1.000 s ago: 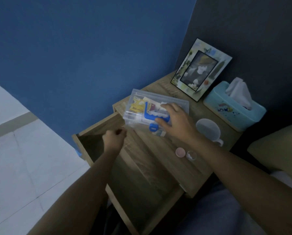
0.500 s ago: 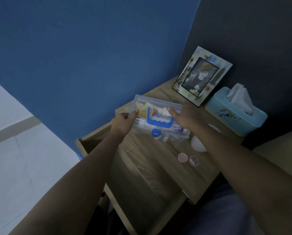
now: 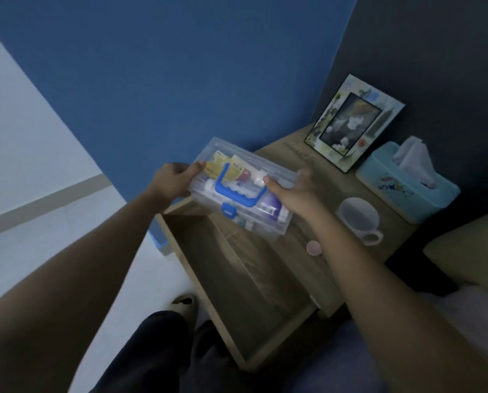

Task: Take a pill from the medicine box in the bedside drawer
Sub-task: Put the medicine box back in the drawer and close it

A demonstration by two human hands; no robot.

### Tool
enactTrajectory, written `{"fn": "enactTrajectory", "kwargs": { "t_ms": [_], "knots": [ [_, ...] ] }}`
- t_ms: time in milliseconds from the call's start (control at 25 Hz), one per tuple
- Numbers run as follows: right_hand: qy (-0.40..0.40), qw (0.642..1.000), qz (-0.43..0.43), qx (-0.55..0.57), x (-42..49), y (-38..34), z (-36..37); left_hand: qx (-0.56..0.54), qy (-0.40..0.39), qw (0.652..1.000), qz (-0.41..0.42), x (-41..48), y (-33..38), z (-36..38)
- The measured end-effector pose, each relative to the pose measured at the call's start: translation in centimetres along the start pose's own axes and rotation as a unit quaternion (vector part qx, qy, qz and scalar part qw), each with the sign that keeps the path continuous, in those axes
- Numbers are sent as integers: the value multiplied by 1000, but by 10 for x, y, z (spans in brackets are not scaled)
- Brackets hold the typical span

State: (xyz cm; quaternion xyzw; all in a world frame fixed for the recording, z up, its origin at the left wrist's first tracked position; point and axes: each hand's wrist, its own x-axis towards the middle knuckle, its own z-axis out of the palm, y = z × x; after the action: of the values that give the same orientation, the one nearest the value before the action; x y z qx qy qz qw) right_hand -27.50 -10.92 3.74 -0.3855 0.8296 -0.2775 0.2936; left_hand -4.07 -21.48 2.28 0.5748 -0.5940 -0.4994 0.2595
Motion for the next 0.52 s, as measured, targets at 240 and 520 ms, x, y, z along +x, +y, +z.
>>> {"fn": "enactTrajectory", "kwargs": {
  "t_ms": [240,520],
  "knots": [
    [83,995,27,44,-113,21,41,6,-96,994,-56,-52,-20,-18],
    [215,972,74,56,-167,67,94,179,-139,973,-43,-69,-42,1]
  ]
}}
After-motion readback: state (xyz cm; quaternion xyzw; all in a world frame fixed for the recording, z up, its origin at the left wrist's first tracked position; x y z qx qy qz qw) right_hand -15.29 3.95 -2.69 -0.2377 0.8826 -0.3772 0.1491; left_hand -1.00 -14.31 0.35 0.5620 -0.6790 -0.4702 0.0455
